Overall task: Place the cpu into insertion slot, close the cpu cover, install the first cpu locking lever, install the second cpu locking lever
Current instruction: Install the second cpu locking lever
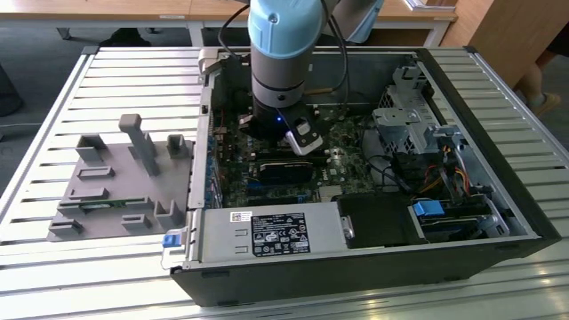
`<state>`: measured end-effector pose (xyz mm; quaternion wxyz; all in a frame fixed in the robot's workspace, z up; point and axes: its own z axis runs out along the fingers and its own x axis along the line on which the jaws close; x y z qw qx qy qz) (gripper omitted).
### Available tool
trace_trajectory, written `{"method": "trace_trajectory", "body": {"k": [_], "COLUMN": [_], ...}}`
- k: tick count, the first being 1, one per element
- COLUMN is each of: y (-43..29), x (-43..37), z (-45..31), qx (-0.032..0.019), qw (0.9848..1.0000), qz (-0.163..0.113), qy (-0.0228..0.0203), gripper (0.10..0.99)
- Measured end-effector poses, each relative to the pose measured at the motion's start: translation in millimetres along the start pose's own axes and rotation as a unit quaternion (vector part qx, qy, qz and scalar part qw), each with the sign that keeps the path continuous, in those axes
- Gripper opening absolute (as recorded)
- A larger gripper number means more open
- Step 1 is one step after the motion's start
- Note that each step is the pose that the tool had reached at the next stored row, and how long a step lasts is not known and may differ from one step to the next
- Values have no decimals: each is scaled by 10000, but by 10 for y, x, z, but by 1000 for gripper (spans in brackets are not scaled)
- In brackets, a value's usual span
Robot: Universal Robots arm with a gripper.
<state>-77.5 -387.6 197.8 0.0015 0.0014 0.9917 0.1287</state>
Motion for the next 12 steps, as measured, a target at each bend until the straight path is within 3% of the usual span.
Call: {"method": "trace_trajectory", "body": {"k": [9, 12], "y": [42, 46], "x": [0, -1], "z": [-158, -170], "qx": [0, -2], "qw": [10000, 10000], "qz": [1, 0], "qy": [0, -1], "gripper": [106, 106]}}
